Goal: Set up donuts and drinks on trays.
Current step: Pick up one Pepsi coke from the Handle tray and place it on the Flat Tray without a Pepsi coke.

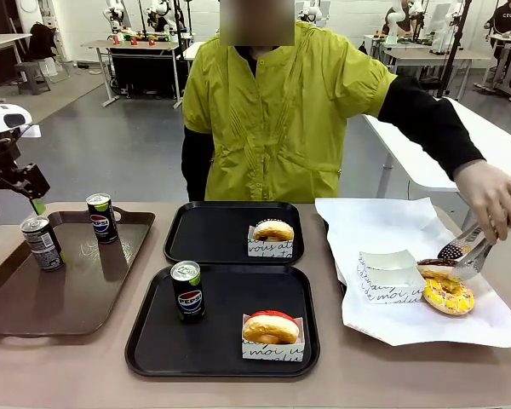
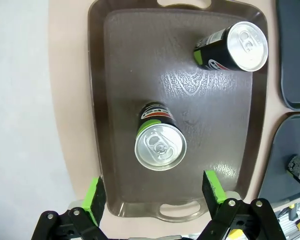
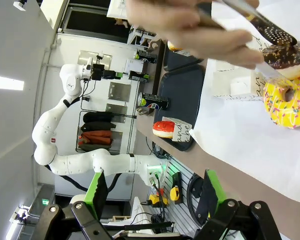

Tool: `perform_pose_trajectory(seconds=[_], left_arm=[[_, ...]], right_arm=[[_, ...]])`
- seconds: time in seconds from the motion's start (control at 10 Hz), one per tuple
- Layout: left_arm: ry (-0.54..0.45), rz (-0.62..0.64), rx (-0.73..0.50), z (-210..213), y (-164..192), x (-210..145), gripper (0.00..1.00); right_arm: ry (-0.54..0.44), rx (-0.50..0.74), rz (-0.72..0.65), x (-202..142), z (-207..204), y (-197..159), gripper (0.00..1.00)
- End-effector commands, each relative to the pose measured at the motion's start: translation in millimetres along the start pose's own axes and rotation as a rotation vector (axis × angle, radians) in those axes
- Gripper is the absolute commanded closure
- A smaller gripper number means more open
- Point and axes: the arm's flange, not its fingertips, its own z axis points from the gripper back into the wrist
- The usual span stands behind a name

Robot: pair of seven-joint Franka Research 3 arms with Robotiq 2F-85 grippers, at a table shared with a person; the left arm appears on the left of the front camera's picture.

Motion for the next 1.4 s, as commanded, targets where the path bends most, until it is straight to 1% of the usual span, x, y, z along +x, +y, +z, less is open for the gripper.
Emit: perform_pose_trajectory(seconds=[0.0,0.2,0.5,0.8,1.1,1.3], left_arm=[[-0.022,-0.025,-0.001,-9.1,-3.7,0.3,0.00],[-0.021,-0.021,-0.001,-28.2,-1.0,-0.4,0.00],[-0.023,-0.039,0.004,-38.1,-7.5,6.2,0.00],[-0.014,-0.039,0.026,-52.0,-7.2,4.9,0.00],[-0.007,-0.049,0.040,-64.1,-7.5,16.0,0.00],[-0.004,-0.044,0.028,-70.2,0.0,23.2,0.00]], right_arm=[[-0.017,0.024,0.019,3.2,-0.8,0.6,0.00],[-0.017,0.024,0.019,3.2,-0.8,0.6,0.00],[-0.017,0.024,0.019,3.2,-0.8,0.6,0.00],[-0.017,0.024,0.019,3.2,-0.8,0.6,0.00],[-0.017,0.024,0.019,3.2,-0.8,0.6,0.00],[-0.017,0.024,0.019,3.2,-0.8,0.6,0.00]])
